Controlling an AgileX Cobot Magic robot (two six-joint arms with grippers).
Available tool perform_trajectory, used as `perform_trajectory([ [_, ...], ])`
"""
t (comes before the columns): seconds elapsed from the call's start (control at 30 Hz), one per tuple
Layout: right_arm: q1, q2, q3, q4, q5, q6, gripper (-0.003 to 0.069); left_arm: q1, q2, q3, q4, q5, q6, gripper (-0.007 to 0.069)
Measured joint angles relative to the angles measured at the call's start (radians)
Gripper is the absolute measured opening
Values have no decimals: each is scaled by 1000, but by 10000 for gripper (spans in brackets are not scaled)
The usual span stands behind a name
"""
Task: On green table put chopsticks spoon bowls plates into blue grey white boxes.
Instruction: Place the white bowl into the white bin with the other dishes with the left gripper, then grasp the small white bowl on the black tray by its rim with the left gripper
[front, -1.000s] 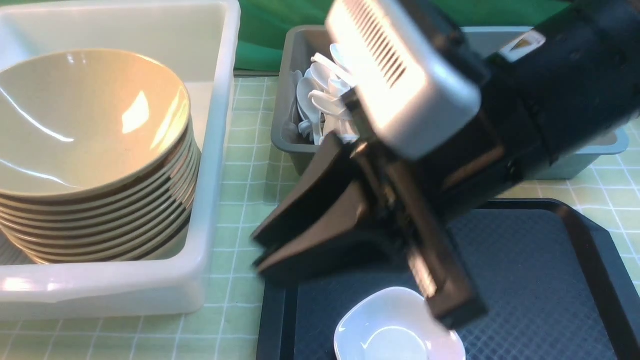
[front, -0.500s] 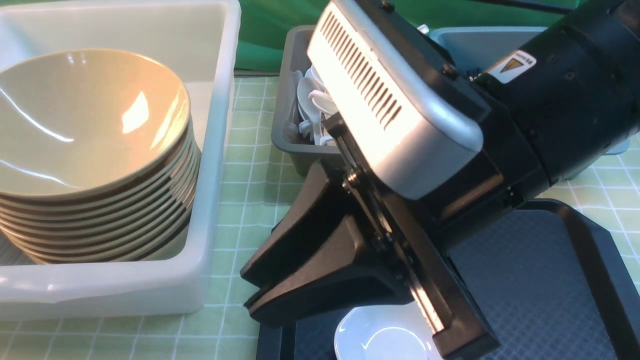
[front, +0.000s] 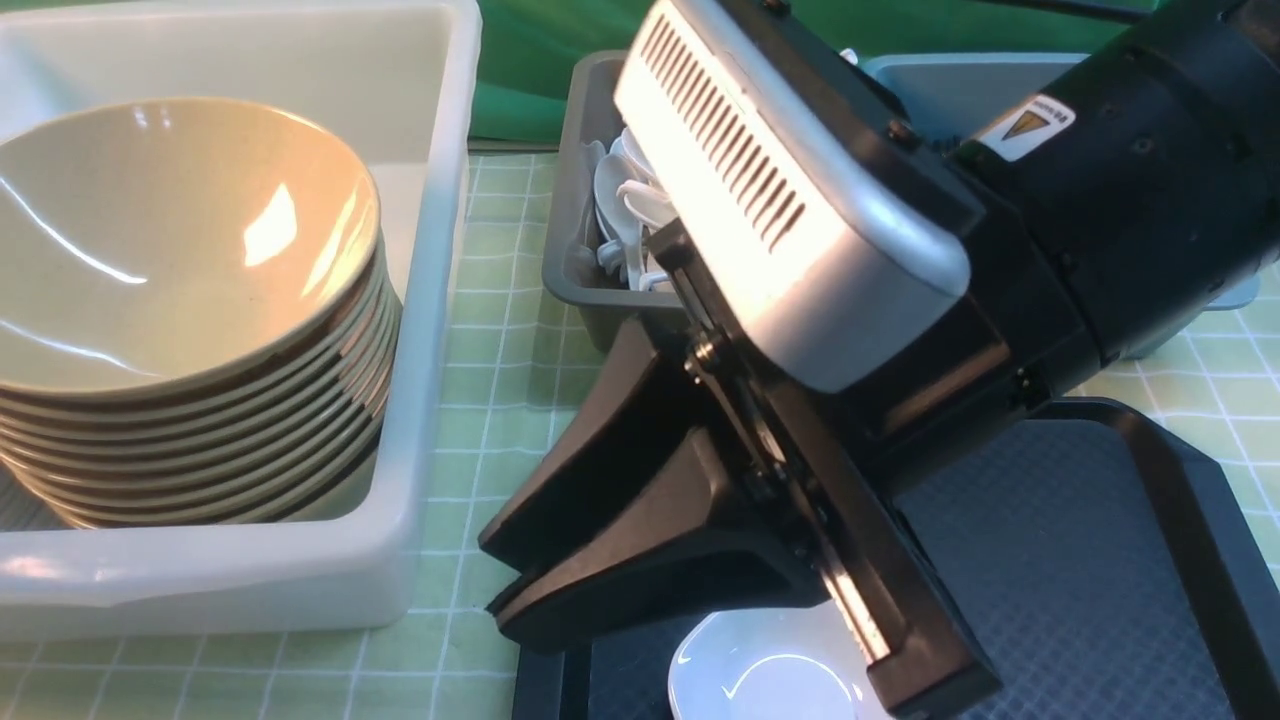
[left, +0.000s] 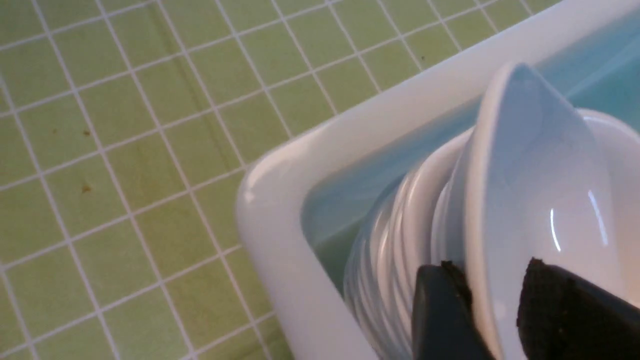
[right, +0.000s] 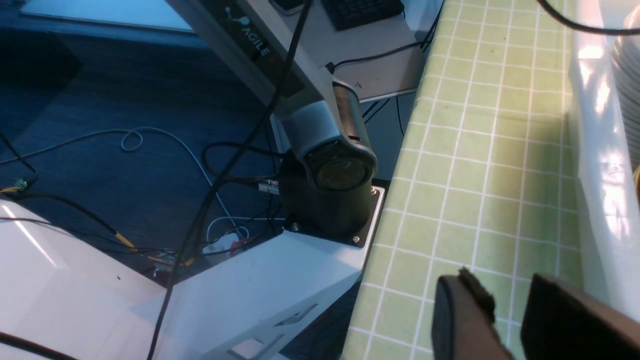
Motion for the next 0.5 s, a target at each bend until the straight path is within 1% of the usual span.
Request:
perform_trajectory([
  [0.03, 0, 0, -8, 0, 4, 0, 195, 0, 0, 0, 1, 15, 0, 272],
  [0.07, 0, 0, -9, 0, 5, 0, 196, 0, 0, 0, 2, 17, 0, 281],
  [0.1, 0, 0, -20, 0, 11, 1, 197, 0, 0, 0, 9, 33, 0, 347],
  [0.13, 0, 0, -29, 0, 18, 1, 199, 0, 0, 0, 15, 44, 4, 395],
  [0.17, 0, 0, -34, 0, 23, 2, 200, 0, -1, 0, 19, 49, 6, 415],
  [0.23, 0, 0, -61, 0, 35, 21, 203, -1, -15, -9, 35, 88, 39, 538],
  [0.3, 0, 0, -81, 0, 38, 41, 204, -11, -35, -34, 34, 121, 72, 598],
  [0.33, 0, 0, -83, 0, 38, 43, 204, -13, -37, -38, 31, 124, 77, 603],
  [0.37, 0, 0, -100, 0, 39, 58, 204, -33, -53, -74, 18, 157, 130, 635],
  [0.47, 0, 0, -122, 0, 45, 88, 204, -76, -67, -155, -42, 226, 242, 650],
  [0.5, 0, 0, -135, -1, 49, 106, 205, -106, -68, -199, -83, 277, 312, 648],
])
